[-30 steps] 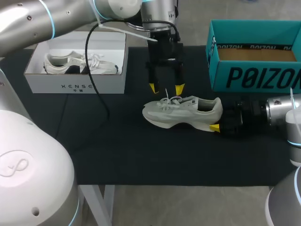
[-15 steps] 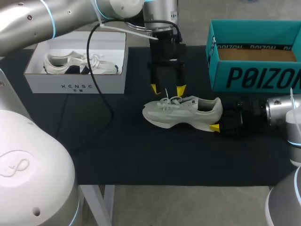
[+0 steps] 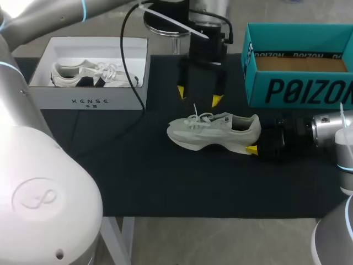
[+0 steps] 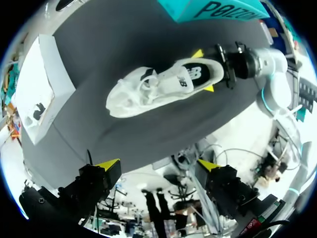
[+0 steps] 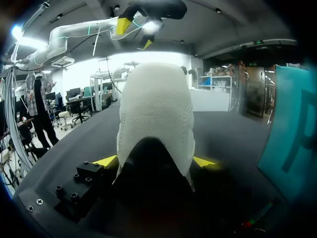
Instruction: Take the shoe out of the shoebox, open the shoe tongue, remove and reinsert the insole, then place the shoe into the shoebox
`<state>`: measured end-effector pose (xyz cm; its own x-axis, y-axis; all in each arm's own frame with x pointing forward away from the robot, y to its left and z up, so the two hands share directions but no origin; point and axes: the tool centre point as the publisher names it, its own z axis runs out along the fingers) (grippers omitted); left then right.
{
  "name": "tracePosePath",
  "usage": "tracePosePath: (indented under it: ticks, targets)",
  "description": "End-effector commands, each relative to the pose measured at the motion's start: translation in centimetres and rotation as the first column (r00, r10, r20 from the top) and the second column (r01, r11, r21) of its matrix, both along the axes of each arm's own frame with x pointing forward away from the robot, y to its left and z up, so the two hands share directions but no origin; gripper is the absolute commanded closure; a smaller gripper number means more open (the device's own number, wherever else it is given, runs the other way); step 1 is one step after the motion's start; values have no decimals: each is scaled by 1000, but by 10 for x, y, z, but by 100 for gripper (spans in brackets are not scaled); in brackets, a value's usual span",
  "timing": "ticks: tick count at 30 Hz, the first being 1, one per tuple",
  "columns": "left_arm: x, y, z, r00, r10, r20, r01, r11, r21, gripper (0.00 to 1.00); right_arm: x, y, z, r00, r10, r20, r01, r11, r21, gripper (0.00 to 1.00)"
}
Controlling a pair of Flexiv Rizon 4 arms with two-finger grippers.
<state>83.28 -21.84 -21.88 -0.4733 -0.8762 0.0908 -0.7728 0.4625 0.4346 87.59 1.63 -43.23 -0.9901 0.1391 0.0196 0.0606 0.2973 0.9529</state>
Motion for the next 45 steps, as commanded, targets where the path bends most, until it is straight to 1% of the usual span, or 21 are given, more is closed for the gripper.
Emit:
tracePosePath:
  ticks: [1, 3, 7, 12, 16, 18, 20, 21, 22, 23, 24, 25, 29, 33, 36, 39, 41, 45]
  targets:
    - [-1, -10, -4, 984, 56, 168, -129, 876, 464, 0, 1, 3, -3, 1000, -2, 0, 2, 1000, -3, 100]
    - [-4, -10, -9, 981, 69, 182, -150, 863, 483, 0, 1, 3, -3, 1000, -2, 0, 2, 1000, -3, 100]
    - [-8, -9, -21, 974, 79, 213, -176, 858, 483, 0, 1, 3, -3, 1000, -2, 0, 2, 1000, -3, 100]
    - [-10, -14, -39, 967, 68, 244, -178, 869, 462, 0, 1, 3, -3, 1000, -2, 0, 2, 1000, -3, 100]
    - [-7, -20, -51, 954, 50, 296, -171, 900, 400, 0, 1, 3, -3, 1000, -2, 0, 2, 1000, -3, 100]
    - [-5, -23, -56, 952, 50, 303, -155, 930, 334, 0, 1, 3, -3, 1000, -2, 0, 2, 1000, -3, 100]
    - [-2, -26, -58, 948, 41, 317, -122, 963, 239, 0, 1, 3, -3, 1000, -2, 0, 2, 1000, -3, 100]
    - [-1, -27, -57, 942, 41, 334, -121, 968, 220, 0, 1, 3, -3, 1000, -2, 0, 2, 1000, -3, 100]
    - [1, -27, -56, 943, 49, 330, -106, 982, 156, 0, 1, 3, -3, 1000, -2, 0, 2, 1000, -3, 100]
    - [2, -27, -56, 941, 59, 333, -111, 984, 138, 0, 1, 3, -3, 1000, -2, 0, 2, 1000, -3, 100]
    - [4, -26, -56, 933, 55, 354, -112, 983, 143, 0, 1, 3, -3, 1000, -2, 0, 2, 1000, -3, 100]
    - [5, -27, -56, 932, 60, 358, -105, 989, 108, 0, 1, 3, -3, 1000, -2, 0, 2, 1000, -3, 100]
    - [11, -30, -64, 918, 50, 394, -106, 987, 124, 0, 1, 3, -3, 1000, -2, 0, 2, 1000, -3, 100]
    - [10, -50, -75, 900, -3, 436, -53, 992, 118, 0, 1, 3, -3, 1000, -2, 0, 2, 1000, -3, 100]
    - [8, -73, -81, 880, -55, 471, 5, 994, 107, 0, 1, 3, -3, 1000, -2, 0, 2, 1000, -3, 100]
    - [13, -90, -85, 876, -71, 477, 24, 994, 103, 0, 1, 3, -3, 1000, -2, 0, 2, 1000, -3, 100]
    - [17, -98, -88, 872, -73, 484, 26, 994, 104, 0, 1, 3, -3, 1000, -2, 0, 2, 1000, -3, 100]
    - [27, -102, -95, 874, -62, 482, 7, 993, 116, 0, 1, 3, -3, 1000, -2, 0, 2, 1000, -3, 100]
